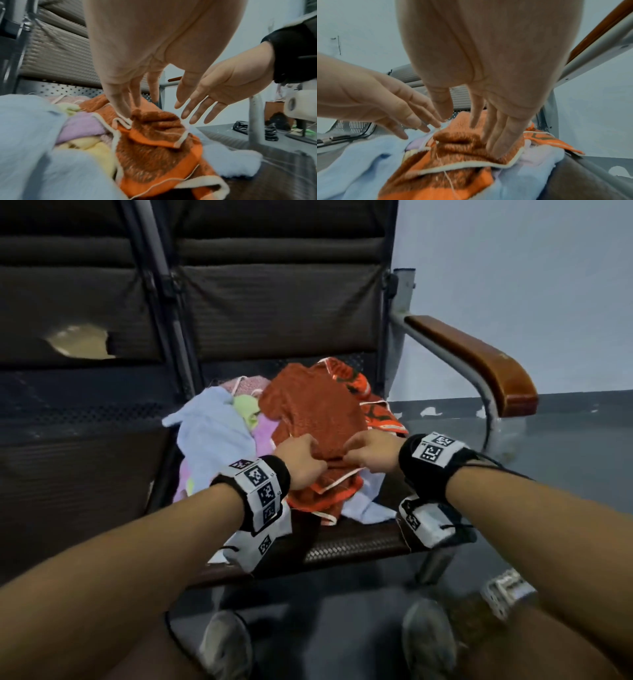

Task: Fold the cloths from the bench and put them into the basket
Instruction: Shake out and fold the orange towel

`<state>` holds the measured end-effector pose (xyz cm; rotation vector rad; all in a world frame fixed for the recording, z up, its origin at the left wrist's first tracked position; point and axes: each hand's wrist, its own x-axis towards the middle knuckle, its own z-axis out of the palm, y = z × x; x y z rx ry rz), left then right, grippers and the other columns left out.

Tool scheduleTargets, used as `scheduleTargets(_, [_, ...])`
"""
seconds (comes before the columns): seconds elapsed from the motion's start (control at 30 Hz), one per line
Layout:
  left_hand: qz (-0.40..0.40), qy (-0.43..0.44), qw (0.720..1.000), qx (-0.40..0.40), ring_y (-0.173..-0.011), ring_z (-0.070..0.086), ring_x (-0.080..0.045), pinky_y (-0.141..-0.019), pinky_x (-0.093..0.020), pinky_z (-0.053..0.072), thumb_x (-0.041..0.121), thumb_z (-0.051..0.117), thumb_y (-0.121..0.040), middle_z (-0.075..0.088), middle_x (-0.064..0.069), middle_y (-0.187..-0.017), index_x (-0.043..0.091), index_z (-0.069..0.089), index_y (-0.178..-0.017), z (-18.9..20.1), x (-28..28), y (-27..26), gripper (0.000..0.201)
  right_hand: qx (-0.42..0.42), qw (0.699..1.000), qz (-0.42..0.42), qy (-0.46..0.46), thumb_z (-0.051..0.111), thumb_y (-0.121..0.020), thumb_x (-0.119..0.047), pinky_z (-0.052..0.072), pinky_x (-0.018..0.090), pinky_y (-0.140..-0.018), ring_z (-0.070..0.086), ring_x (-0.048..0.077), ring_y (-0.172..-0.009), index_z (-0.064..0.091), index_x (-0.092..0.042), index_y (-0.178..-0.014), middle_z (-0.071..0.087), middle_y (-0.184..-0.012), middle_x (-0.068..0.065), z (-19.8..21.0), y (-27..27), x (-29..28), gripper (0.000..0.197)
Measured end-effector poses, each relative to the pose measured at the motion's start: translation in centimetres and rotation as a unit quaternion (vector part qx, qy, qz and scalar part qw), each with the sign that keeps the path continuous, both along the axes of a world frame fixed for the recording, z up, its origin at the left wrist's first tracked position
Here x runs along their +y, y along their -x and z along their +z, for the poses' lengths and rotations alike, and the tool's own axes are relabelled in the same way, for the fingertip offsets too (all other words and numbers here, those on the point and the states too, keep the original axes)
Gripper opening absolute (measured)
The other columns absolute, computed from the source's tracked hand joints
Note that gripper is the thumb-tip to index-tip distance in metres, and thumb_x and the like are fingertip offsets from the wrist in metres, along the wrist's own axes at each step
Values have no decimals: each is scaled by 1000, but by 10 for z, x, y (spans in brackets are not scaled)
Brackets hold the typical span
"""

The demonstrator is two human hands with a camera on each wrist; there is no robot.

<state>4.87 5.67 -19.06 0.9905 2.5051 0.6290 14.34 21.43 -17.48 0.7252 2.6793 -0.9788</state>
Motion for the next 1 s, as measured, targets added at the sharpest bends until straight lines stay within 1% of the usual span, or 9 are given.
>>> scheduleTargets(0.1, [22, 14, 1000, 0, -119, 57, -27, -100, -33, 47, 34, 68, -81, 56, -10, -136, 22, 45, -142, -17, 3, 11, 67, 6, 998, -29, -59, 69, -88, -25, 47, 32, -100, 60, 25, -117, 50, -12, -140, 62, -131, 8, -30, 6, 5, 57])
scheduleTargets(0.2, [4, 25, 1000, -9, -121, 57, -24, -96, -29, 46, 34, 76, -78, 59, -4, -135, 26, 44, -144, -31, 11, 11, 74, -41, 994, 21, -96, 76, -79, -20, 45, 36, -106, 56, 27, -125, 32, -19, -152, 56, -139, 10, -51, 4, 17, 85])
scheduleTargets(0.27, [12, 12, 1000, 3, -119, 58, -24, -97, -29, 47, 32, 78, -77, 62, -4, -132, 25, 49, -140, -36, 17, 10, 70, -33, 987, 50, -151, 76, -80, -22, 47, 36, -102, 59, 28, -120, 42, -22, -146, 62, -131, 9, -58, 4, 27, 75])
scheduleTargets(0.37, [37, -25, 998, 39, -110, 62, -24, -92, -33, 50, 38, 76, -79, 67, -3, -118, 24, 61, -119, -34, 24, 9, 45, 27, 973, 58, -223, 62, -91, -22, 49, 32, -85, 64, 31, -105, 67, -18, -108, 71, -106, 9, -56, 12, 36, 18])
scheduleTargets(0.47, [26, -34, 991, 126, -109, 55, -23, -93, -39, 48, 70, 66, -72, 57, -2, -115, 29, 61, -105, -27, 25, 9, 54, 112, 972, 43, -202, 54, -96, -21, 50, 37, -81, 64, 30, -93, 68, -16, -94, 70, -96, 10, -44, 20, 34, 16])
scheduleTargets(0.57, [3, -59, 989, 136, -120, 46, -25, -102, -45, 43, 82, 63, -58, 49, -3, -129, 28, 53, -124, -21, 20, 8, 85, 211, 968, 51, -124, 48, -101, -24, 48, 42, -80, 60, 26, -82, 57, -20, -81, 64, -84, 5, -33, 24, 23, 22])
scheduleTargets(0.7, [-12, -149, 985, 83, -92, 65, -21, -83, -41, 51, 59, 67, -80, 70, 1, -99, 24, 58, -108, -13, 15, 18, 46, 301, 948, 62, -81, 44, -105, -36, 36, 33, -64, 47, 8, -62, 42, -25, -67, 47, -63, -7, -15, 27, 7, 39])
scheduleTargets(0.83, [-33, -259, 965, 11, -64, 53, -8, -65, -33, 42, 36, 66, -90, 60, 9, -68, 24, 58, -75, 5, 9, 21, 21, 335, 941, 16, -48, 65, -91, -47, 35, 28, -61, 43, 3, -61, 45, -23, -75, 47, -66, -12, -10, 27, 12, 35])
scheduleTargets(1.0, [24, -373, 918, -130, -90, 69, -20, -90, -43, 53, 31, 66, -83, 75, 2, -89, 20, 74, -89, 26, -7, 21, 15, 290, 954, 21, -68, 75, -78, -48, 44, 23, -66, 61, 6, -76, 67, -24, -92, 66, -82, -14, -19, 26, 25, 29])
